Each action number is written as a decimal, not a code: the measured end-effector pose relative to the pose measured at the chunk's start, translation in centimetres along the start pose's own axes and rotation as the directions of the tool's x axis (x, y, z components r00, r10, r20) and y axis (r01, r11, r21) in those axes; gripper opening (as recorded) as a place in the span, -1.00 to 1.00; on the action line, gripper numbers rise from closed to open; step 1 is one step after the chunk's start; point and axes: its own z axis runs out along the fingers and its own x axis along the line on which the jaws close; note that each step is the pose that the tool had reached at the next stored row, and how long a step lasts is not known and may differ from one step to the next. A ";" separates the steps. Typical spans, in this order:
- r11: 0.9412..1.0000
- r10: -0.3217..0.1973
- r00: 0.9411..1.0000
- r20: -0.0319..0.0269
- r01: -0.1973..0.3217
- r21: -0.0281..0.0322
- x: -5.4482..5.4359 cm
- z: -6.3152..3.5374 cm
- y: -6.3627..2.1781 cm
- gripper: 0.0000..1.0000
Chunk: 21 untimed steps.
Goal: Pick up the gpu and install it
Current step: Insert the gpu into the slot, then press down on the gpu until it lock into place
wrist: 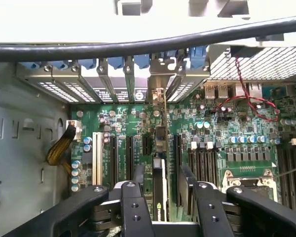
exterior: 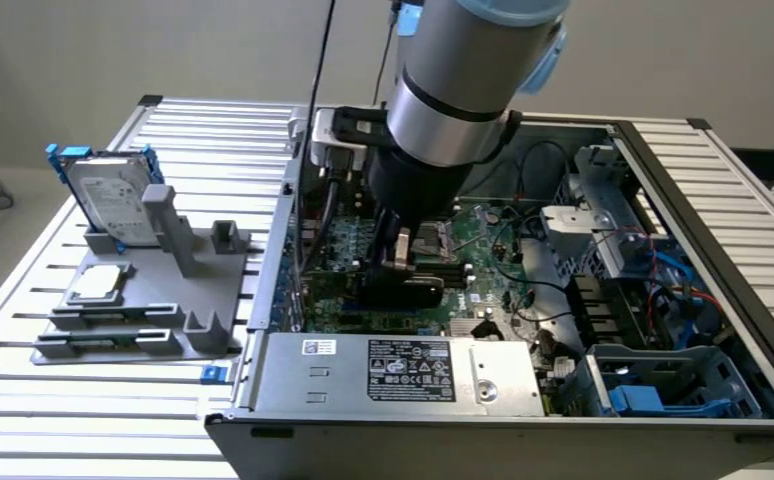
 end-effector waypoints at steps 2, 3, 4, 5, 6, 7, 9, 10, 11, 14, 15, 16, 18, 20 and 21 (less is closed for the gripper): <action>1.000 0.000 1.000 0.000 0.000 0.000 0.0 -0.09 0.02 -0.21; 1.000 0.000 1.000 0.000 0.000 0.000 0.0 -0.12 0.03 -0.35; 1.000 0.000 1.000 0.000 0.000 0.000 0.0 -0.16 0.04 -0.35; 1.000 0.000 1.000 0.000 0.000 0.000 0.0 -0.22 0.05 -0.47; 1.000 0.000 1.000 0.000 0.000 0.000 0.0 -0.28 0.07 -0.47; 1.000 0.000 1.000 0.000 0.000 0.000 0.0 -0.31 0.07 -0.71; 1.000 0.000 1.000 0.000 0.000 0.000 0.0 -0.31 0.07 -0.79; 1.000 0.000 1.000 0.000 0.000 0.000 0.0 -0.31 0.07 -0.79; 1.000 0.000 1.000 0.000 0.000 0.000 0.0 -0.32 0.07 -0.79; 1.000 0.000 1.000 0.000 0.000 0.000 0.0 -0.32 0.07 -0.79; 1.000 0.000 1.000 0.000 0.000 0.000 0.0 -0.32 0.07 -0.79; 1.000 0.000 1.000 0.000 0.000 0.000 0.0 -0.32 0.08 -0.79; 1.000 0.000 1.000 0.000 0.000 0.000 0.0 -0.32 0.07 -0.79; 1.000 0.000 1.000 0.000 0.000 0.000 0.0 -0.32 0.07 -0.79; 1.000 0.000 1.000 0.000 0.000 0.000 0.0 -0.32 0.08 -0.79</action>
